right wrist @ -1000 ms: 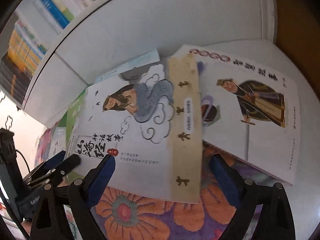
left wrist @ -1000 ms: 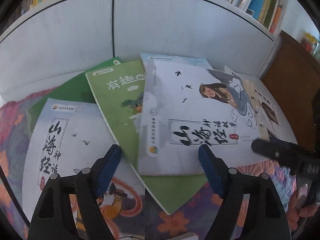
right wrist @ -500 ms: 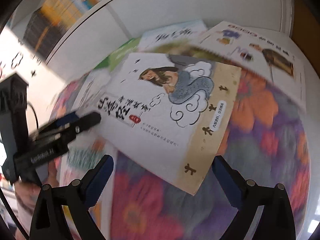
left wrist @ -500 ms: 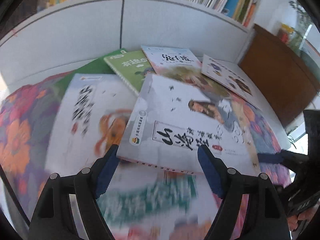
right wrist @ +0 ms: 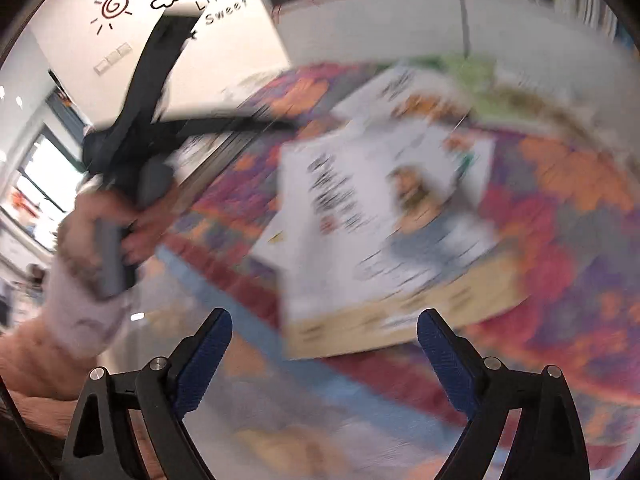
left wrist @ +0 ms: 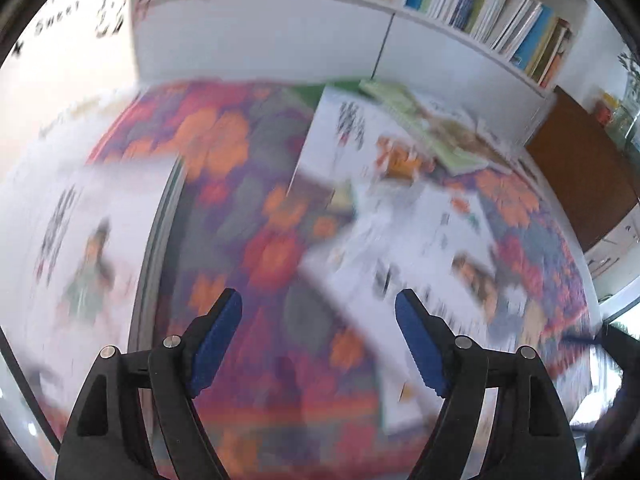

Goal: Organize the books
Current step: 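Grasp the mermaid book edge with the right gripper and lift it upright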

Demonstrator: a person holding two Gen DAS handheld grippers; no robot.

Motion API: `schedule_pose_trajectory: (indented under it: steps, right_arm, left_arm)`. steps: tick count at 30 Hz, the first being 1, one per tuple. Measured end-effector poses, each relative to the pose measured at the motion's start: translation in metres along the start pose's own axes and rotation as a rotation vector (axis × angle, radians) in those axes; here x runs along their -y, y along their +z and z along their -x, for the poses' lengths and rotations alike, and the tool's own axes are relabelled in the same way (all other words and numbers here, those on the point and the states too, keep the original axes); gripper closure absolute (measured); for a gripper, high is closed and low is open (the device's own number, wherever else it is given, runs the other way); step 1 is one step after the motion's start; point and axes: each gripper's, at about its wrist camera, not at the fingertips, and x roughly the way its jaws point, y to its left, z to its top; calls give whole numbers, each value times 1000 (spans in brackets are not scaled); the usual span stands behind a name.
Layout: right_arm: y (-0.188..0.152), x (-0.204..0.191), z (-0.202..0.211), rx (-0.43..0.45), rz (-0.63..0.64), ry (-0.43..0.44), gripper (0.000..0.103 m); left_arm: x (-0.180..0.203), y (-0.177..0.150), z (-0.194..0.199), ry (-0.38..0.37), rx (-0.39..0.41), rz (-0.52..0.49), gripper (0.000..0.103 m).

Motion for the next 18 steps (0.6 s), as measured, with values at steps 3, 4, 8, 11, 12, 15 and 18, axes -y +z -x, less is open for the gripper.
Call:
schedule_pose_trajectory:
  steps: [3, 4, 8, 11, 12, 15, 18]
  right_arm:
    - [9, 28, -3, 71, -76, -43, 10]
    - [12, 36, -5, 90, -101, -56, 10]
    - [37, 67, -39, 77, -149, -96, 10]
    - [37, 69, -56, 29, -135, -130, 10]
    - [34, 64, -60, 11, -136, -118, 10]
    - [20, 41, -58, -30, -92, -137, 9]
    - [7, 12, -56, -82, -57, -137, 7]
  left_arm:
    - [9, -28, 3, -68, -45, -26, 26]
    - [18, -38, 1, -97, -59, -51, 26]
    - [43, -56, -16, -112, -104, -109, 25]
    - [50, -60, -16, -101, -75, -132, 25]
    - [50, -59, -15, -108, -80, -135, 25]
    - [45, -61, -16, -119, -89, -127, 26]
    - [40, -66, -10, -130, -89, -122, 26]
